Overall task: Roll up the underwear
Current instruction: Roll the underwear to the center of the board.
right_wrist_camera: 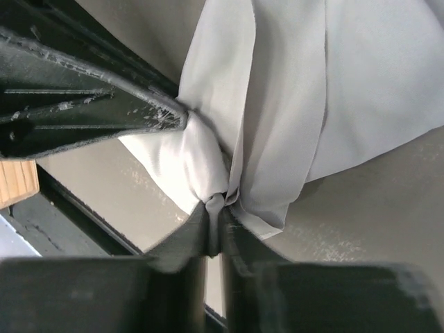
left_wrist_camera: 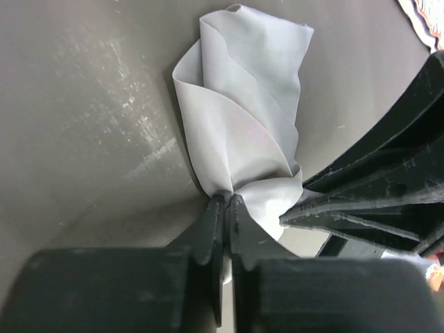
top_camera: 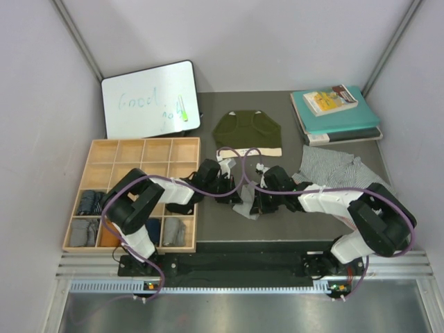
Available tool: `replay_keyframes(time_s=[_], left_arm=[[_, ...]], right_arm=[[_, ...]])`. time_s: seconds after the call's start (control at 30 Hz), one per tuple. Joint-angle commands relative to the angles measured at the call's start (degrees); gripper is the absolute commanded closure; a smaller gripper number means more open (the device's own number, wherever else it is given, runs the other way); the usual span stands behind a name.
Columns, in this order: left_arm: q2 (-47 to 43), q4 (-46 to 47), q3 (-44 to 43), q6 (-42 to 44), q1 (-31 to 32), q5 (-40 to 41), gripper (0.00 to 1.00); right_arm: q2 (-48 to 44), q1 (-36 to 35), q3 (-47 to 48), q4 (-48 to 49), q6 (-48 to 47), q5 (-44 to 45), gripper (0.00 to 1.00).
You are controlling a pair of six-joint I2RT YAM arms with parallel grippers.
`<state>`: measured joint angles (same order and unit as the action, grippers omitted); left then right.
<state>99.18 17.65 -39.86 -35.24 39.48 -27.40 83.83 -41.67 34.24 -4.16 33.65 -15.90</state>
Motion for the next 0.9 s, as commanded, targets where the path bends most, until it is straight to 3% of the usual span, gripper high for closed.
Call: replay_keyframes(time_s=[0.0,0.1,0.3,0.47,0.6,0.87], left_arm=[[1.2,0.1,1.4,0.0,0.9,0.1,1.00],[-0.6,-2.9,1.4,0.3,0.8,0.9,1.00],[-0.8,-14.4,-3.5,1.1,0.8,0.4,1.00],[-0.5,-21.1,-6.2,1.3,0.8,-1.0,1.00],[0.2,-24.1,-7.9,1.6,0.8,-1.5,1.00],[1.6,-26.1,-9.3,1.4,0.8,-3.6,1.00]], right_arm=[[-0.6,0.4,-0.8,-8.9,-2.3,4.6,0.73],[-5.3,0.5,0.9,-14.6,-4.7,6.6,0.46],[-19.0,-4.5,3.3,-20.2,-10.8,15.7,0.24],[-24.6,-16.1,1.0,-12.5,-15.4,29.4,0.23],[-22.1,-23.9,-0.7,-4.5,-19.6,31.3,0.23],[-13.1,-32.2,-0.4,3.0,-27.0,34.8,0.29]])
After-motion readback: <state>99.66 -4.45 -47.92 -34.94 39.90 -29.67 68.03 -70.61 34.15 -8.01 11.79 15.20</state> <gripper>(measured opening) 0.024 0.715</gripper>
